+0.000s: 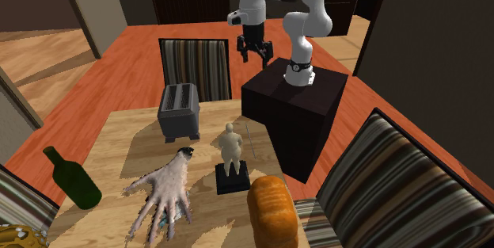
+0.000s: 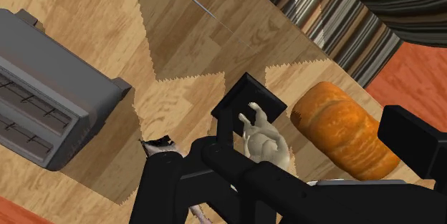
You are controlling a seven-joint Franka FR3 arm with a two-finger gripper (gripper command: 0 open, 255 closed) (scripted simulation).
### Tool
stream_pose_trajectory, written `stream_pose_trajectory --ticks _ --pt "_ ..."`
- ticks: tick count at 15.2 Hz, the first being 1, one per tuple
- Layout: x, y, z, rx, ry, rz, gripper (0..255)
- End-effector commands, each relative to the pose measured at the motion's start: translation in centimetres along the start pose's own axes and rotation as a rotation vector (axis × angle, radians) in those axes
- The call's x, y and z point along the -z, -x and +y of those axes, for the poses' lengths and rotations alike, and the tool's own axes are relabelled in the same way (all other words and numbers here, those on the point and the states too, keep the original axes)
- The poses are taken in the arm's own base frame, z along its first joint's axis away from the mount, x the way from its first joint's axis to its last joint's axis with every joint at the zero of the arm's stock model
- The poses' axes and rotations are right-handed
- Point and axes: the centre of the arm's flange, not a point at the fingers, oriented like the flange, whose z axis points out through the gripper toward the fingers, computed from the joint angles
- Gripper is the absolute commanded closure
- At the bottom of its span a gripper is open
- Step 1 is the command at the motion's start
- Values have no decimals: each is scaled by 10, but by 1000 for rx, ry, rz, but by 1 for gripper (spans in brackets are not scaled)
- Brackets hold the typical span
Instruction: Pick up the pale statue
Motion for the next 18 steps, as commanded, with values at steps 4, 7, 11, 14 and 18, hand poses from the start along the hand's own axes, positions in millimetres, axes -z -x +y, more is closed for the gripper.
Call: stream_pose_trajectory --ticks 4,7,11,14,18 --pt "-37 -53 -1 4 -13 3 0" --pt "-58 -86 -4 7 -21 5 0" --pt "-86 -130 -8 10 -31 7 0" --pt "-107 -163 -12 12 -39 8 0" --pt "-134 -206 -17 16 -49 10 0"
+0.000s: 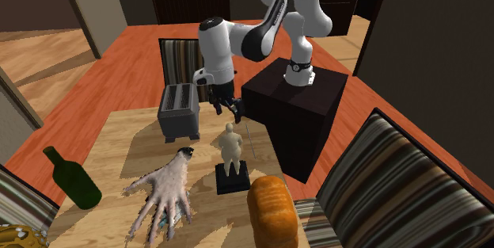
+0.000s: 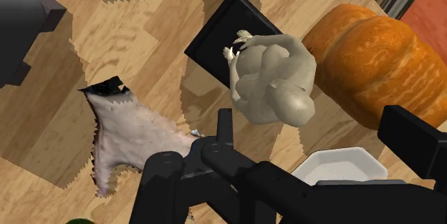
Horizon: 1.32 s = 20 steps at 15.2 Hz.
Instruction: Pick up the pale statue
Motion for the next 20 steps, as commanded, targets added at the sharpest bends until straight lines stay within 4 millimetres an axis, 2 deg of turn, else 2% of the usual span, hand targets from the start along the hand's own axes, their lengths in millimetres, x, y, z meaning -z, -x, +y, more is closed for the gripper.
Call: stream_pose_trajectory --ticks 1,7,9,10,19,20 --pt "-15 -12 -4 1 -3 0 0" --pt "-46 -13 -2 1 -3 0 0" --pt "-49 -13 -1 1 -3 0 0" --pt "-49 -13 -1 1 -4 0 255" --pt "-49 -13 -1 1 -3 0 255" --pt "-44 -13 -2 1 -3 0 255"
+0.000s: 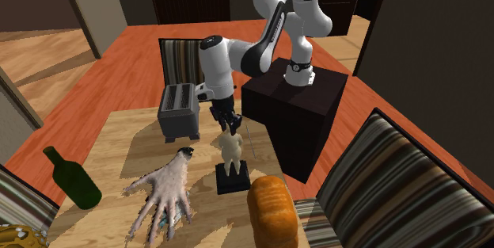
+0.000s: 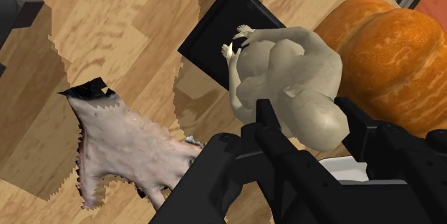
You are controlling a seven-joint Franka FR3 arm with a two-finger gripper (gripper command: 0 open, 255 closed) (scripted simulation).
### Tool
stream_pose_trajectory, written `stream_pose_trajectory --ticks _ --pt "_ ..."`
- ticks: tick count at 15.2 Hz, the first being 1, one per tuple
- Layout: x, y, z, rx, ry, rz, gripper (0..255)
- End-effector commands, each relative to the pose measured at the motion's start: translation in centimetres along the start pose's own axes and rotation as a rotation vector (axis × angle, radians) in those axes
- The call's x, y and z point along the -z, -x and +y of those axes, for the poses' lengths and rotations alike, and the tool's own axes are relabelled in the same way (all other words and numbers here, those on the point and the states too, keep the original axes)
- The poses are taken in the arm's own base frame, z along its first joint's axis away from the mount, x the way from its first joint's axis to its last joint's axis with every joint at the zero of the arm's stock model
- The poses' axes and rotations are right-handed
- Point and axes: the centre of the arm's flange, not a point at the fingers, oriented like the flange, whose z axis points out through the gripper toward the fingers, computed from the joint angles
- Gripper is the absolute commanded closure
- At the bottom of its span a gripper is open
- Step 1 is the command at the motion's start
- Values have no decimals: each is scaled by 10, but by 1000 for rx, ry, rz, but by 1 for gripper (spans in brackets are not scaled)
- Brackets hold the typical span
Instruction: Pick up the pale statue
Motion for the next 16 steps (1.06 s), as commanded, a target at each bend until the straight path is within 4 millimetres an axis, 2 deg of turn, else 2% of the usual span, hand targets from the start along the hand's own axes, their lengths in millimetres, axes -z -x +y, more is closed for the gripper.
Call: stream_pose_trajectory --ticks 1,14,16 --pt "8 0 -1 0 0 1 255" --pt "77 4 -7 0 0 1 255" --pt "77 4 -7 0 0 1 255"
